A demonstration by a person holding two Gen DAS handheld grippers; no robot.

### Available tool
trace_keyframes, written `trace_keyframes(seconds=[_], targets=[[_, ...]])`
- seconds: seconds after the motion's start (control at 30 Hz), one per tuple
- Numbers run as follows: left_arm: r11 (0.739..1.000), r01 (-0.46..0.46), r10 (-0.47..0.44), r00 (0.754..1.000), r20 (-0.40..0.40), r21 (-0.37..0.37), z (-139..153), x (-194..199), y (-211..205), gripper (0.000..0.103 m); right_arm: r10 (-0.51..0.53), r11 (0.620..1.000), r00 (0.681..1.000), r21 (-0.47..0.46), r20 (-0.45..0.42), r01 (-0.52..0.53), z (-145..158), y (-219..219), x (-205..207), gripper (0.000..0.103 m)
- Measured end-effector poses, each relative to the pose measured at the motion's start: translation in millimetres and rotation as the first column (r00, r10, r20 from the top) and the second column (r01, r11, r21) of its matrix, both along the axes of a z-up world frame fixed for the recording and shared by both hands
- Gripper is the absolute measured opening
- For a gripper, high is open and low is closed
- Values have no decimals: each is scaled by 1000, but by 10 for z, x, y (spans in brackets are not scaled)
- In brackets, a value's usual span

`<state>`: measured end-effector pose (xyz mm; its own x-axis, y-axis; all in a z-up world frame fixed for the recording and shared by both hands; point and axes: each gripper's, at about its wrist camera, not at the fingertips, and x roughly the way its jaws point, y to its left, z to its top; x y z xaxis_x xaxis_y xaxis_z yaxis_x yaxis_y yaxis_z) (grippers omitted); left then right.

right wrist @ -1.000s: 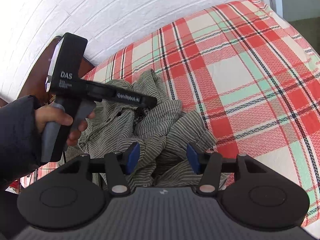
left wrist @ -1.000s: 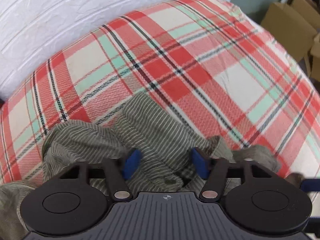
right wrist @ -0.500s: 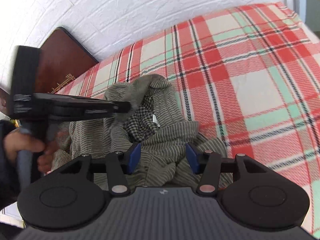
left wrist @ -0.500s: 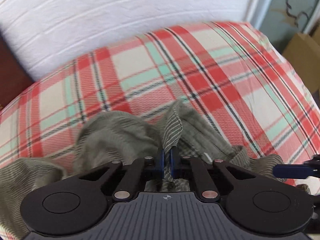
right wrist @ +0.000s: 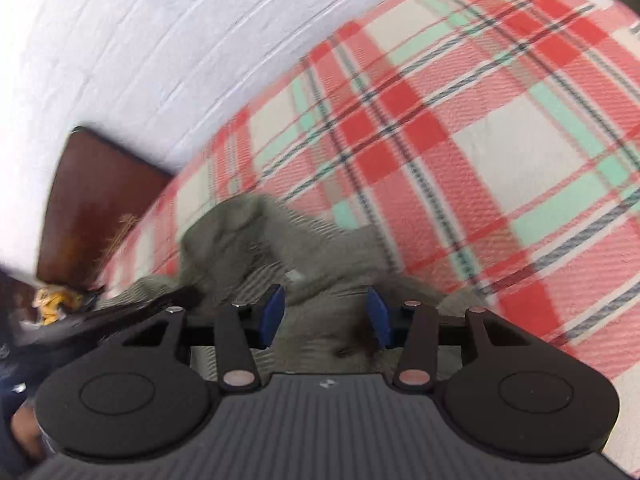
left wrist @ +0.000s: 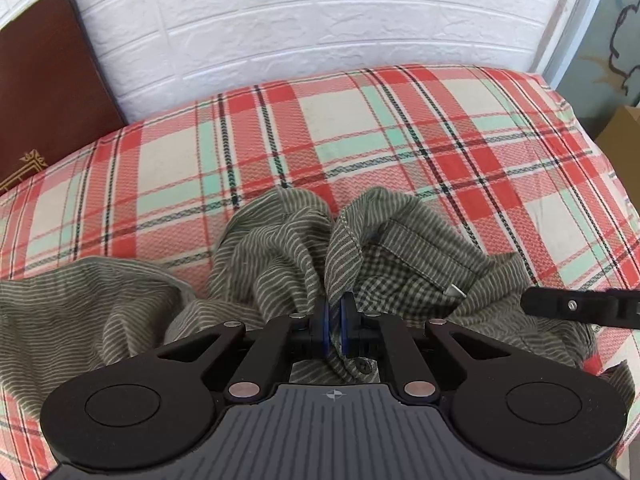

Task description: Fold clothes

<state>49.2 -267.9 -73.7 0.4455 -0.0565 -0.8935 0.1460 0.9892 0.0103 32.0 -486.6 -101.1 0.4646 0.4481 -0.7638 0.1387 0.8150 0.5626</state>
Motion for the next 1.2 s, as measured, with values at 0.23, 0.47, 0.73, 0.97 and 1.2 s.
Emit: trace_keyframes(seconds=[0.23,0.47,0.73,0.97,1.2], targets=[[1000,-16,16,1000,7,-6,50,-61,61,0,78,994,996,-67,-42,-81,-108,235,69,49],[1000,-16,16,1000,25,-20,133,-70,102,0,128,991,991,-48,29,-126,142,309,3,10],[996,55,-45,989,142,-74,570,88,-105,0,93,994,960,-79,263,-75,1017,215,-8,9],[986,136,-108,962,251,-99,956,482,-423,0,71,986,920,-165,386,-7,1608,69,187,9],[992,89,-66,967,247,-85,838,915,-952,0,71,976,930,-219,360,11,1441,-364,691,9]])
